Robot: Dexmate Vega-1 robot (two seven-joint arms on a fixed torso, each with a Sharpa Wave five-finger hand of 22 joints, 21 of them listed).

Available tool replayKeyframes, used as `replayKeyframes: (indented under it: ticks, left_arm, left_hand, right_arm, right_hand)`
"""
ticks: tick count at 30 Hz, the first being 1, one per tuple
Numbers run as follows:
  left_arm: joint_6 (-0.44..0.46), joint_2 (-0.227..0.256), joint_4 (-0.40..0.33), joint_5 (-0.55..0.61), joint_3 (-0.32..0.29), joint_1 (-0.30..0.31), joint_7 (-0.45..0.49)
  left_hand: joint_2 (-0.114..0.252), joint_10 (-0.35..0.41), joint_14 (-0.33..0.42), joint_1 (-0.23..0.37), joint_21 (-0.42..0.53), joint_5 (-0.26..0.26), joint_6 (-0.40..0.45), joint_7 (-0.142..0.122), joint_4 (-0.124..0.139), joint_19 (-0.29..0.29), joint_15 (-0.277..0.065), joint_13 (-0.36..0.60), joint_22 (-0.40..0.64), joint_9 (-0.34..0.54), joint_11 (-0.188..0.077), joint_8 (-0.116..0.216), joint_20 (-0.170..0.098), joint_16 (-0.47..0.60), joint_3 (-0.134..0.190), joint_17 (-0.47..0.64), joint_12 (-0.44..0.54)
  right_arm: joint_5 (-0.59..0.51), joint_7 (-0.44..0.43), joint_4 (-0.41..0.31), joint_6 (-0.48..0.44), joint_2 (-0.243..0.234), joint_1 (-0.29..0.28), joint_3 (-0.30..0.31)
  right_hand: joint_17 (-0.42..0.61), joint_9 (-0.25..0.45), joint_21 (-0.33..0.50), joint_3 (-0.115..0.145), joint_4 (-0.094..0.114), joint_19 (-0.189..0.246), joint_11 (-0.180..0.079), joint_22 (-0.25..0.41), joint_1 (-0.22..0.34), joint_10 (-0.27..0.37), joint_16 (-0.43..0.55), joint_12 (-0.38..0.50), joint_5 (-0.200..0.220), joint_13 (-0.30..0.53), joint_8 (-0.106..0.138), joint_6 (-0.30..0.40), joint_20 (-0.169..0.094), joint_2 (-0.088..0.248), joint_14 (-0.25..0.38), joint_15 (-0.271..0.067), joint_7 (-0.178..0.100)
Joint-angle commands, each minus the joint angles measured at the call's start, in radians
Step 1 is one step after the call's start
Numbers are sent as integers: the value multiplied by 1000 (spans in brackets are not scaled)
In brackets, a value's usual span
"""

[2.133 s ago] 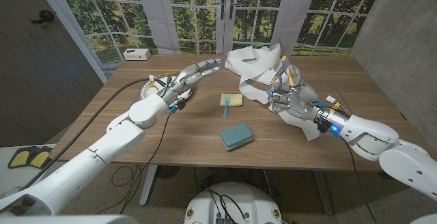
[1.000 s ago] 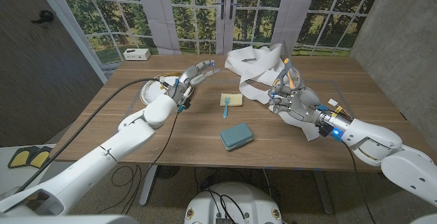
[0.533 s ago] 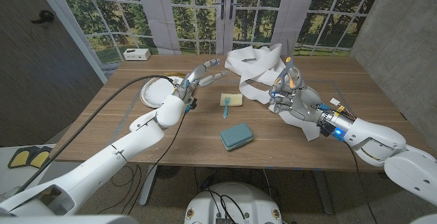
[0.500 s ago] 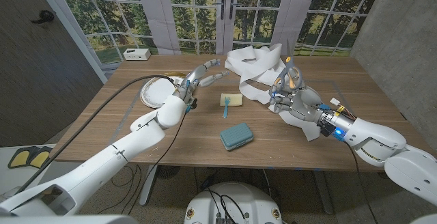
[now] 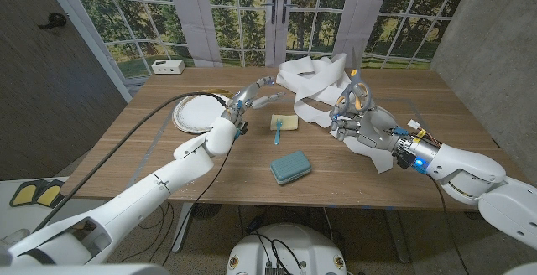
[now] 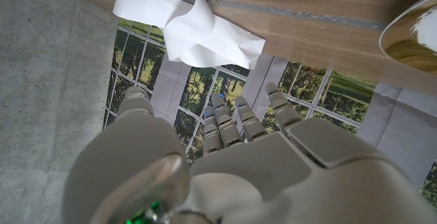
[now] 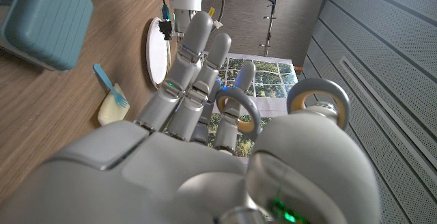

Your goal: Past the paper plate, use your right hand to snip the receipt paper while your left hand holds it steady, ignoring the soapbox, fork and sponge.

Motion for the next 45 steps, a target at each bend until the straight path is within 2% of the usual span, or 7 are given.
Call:
replayKeyframes:
  ticks: [1, 13, 25, 30, 39, 41, 45]
  left_arm:
    - [48, -25, 48, 13, 46, -64, -59]
    - [56, -29, 67, 11, 61, -91, -69]
    - [64, -23, 68, 10, 55, -84, -47]
    - [83, -22, 69, 22, 60, -92, -48]
    - [91, -40, 113, 63, 95, -131, -45]
    - [80, -47, 130, 76, 103, -136, -28]
    - [101, -59, 146, 84, 120, -157, -55]
  left_hand:
    - [-4, -3, -5, -7, -3, 5, -5, 2, -4, -2, -44, 2, 0, 1, -3, 1, -5, 1, -1, -1, 2]
    - [-4, -7, -4, -13, -3, 5, -6, 1, -3, -2, -43, 1, 0, 0, -4, 2, -4, 3, -3, -1, 2]
    - [-3, -11, -4, -18, -3, 6, -24, 3, -3, 0, -41, 1, 0, 0, -5, -3, -5, 4, -4, -2, 2]
    - [-1, -11, -6, -16, -3, 7, -18, -28, -5, 0, -37, 1, 0, -1, -11, 2, -3, 4, -2, -3, 3]
    - [-2, -33, -21, -19, -4, 7, -23, -15, -6, -1, -30, -2, 0, -1, -1, 2, -1, -1, -3, -4, -6]
    - [0, -3, -18, -16, -3, 9, 31, -69, -12, -2, -38, -12, 0, -1, -37, 21, 1, 2, -1, -7, 4]
    - [-1, -18, -26, -13, -3, 9, 5, -59, -18, 0, -36, -20, 0, -2, -27, 8, 0, 0, 0, -8, -5]
  right_arm:
    - [-7, 34, -12, -8, 11, -26, 17]
    - [-30, 33, -23, -7, 17, -39, 21]
    - [-14, 43, -16, -25, 8, 1, -11]
    - [-16, 47, -10, -25, 2, 22, -29]
    - [-19, 48, -8, -13, -4, 32, -47]
    - [-15, 42, -11, -18, -7, 31, -48]
    - [-18, 40, -15, -15, -12, 36, -57]
  right_hand:
    - [-5, 0, -6, -7, -4, -3, -1, 3, 16, 10, -5, -4, -4, 1, -6, 0, -17, 2, -6, -1, 2]
    - [-14, 2, -11, -3, -7, -3, -1, 3, 30, 14, -2, -10, -9, -12, -13, 3, -15, 12, -9, -3, 1]
    - [-18, -17, -17, 2, -16, -6, -6, 4, 56, 28, 3, -20, -16, -35, -26, 24, -12, 18, -12, -2, 7]
    - [-19, -14, -18, 3, -17, -5, -5, 4, 63, 27, 4, -20, -18, -34, -29, 21, -12, 22, -13, -4, 9]
    - [-22, -13, -20, 4, -17, -4, -5, 4, 67, 27, 7, -22, -24, -38, -33, 21, -14, 26, -9, -5, 10]
    - [-22, -12, -21, 4, -17, -5, -6, 4, 68, 33, 7, -23, -25, -43, -34, 21, -13, 28, -11, -5, 10]
    - [-24, -13, -23, 4, -18, -4, -9, 4, 72, 34, 8, -23, -28, -44, -38, 22, -13, 30, -11, -4, 9]
